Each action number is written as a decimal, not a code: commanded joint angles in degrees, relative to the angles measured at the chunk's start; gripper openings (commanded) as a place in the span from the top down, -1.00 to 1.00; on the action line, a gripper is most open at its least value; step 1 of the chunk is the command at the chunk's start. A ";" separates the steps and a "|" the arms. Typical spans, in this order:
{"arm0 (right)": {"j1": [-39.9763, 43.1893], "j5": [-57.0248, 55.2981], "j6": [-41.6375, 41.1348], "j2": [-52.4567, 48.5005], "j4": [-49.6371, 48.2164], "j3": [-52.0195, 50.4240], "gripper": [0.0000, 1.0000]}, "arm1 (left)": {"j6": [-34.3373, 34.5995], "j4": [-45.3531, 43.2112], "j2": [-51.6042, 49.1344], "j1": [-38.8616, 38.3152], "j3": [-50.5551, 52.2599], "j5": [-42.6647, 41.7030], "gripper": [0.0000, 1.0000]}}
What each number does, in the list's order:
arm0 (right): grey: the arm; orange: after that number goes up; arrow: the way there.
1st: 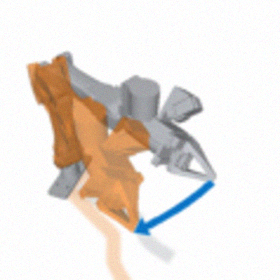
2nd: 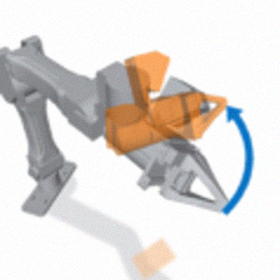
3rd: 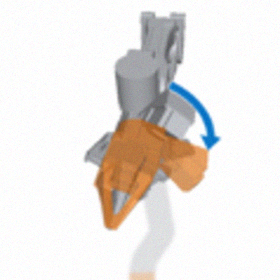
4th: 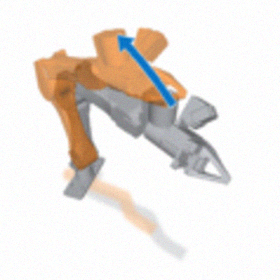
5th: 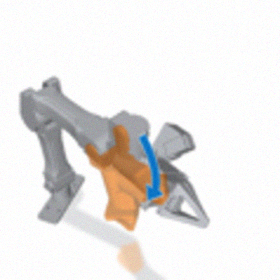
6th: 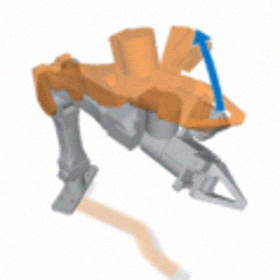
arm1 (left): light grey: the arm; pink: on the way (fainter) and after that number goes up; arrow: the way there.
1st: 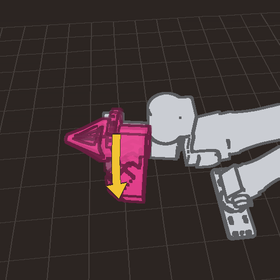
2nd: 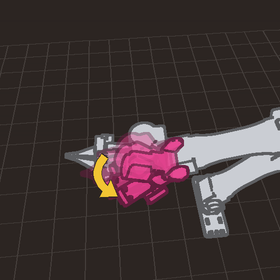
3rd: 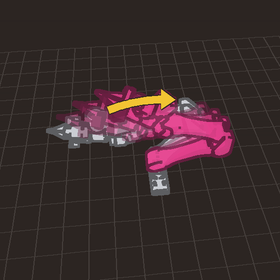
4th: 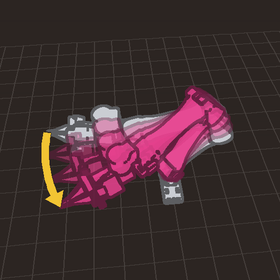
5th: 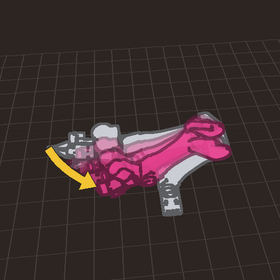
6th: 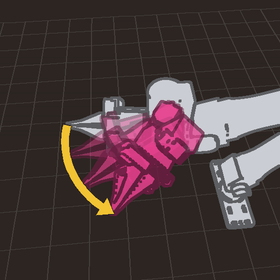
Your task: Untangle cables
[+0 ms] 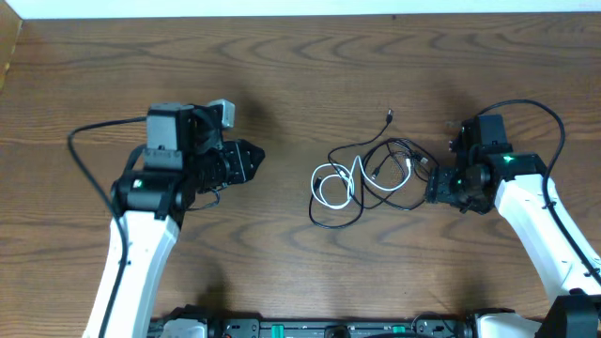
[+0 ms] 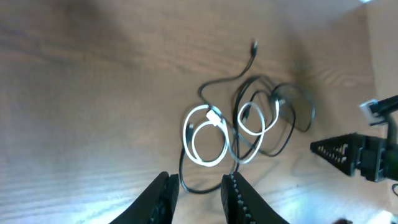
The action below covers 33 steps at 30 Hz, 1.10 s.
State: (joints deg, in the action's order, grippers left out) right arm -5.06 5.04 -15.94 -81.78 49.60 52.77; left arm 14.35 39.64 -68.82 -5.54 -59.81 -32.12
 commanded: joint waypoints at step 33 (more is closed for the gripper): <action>0.09 1.79 0.33 0.55 0.55 0.37 -0.38 | -6.91 -22.69 -41.33 -18.05 -0.31 8.74 0.60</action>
State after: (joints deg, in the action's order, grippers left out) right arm -5.06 6.63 -15.94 -81.78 50.09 52.77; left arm 6.07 16.45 -107.61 -23.46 -59.88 -24.86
